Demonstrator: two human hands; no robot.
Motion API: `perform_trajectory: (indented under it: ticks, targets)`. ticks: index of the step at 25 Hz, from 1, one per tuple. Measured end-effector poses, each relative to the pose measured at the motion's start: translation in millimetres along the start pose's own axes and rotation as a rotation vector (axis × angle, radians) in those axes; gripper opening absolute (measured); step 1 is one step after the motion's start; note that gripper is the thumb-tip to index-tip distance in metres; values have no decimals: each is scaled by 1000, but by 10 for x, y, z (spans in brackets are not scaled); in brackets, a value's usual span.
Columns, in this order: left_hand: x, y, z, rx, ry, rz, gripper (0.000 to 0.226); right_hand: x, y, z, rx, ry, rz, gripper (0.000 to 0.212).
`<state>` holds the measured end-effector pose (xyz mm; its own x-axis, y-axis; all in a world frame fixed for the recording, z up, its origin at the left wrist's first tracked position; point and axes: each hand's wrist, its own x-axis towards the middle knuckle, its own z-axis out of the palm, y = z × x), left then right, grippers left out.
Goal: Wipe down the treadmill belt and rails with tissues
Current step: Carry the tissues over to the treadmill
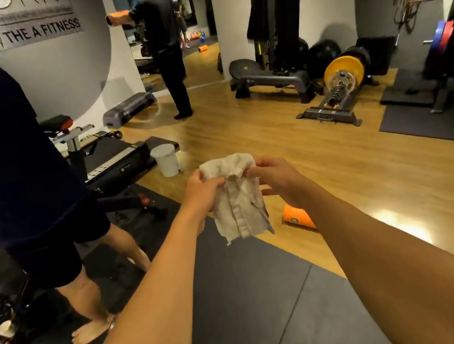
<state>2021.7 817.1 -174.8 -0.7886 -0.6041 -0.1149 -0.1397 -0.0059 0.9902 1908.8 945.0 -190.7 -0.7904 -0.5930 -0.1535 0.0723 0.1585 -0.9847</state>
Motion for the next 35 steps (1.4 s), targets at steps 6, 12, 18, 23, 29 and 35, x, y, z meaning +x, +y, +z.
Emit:
perform_trajectory:
  ticks: [6, 12, 18, 23, 29, 35]
  targets:
    - [1390, 14, 405, 15, -10, -12, 23, 1235, -11, -314, -106, 202, -126, 28]
    - [3051, 412, 821, 134, -71, 95, 44, 2683, -452, -651, -320, 272, -216, 19]
    - [4715, 701, 1133, 491, -211, 190, 42, 4154, -785, -1099, -391, 170, -237, 22]
    - [5952, 826, 1368, 428, -122, 187, 26, 5513, -822, -1469, -262, 75, -138, 25]
    - [7428, 978, 1199, 355, 158, 109, 31, 7179, -1087, -1774, -233, -193, 83, 14]
    - [9032, 977, 900, 266, 133, 51, 49, 8766, -1453, -1566, -292, -112, -38, 20]
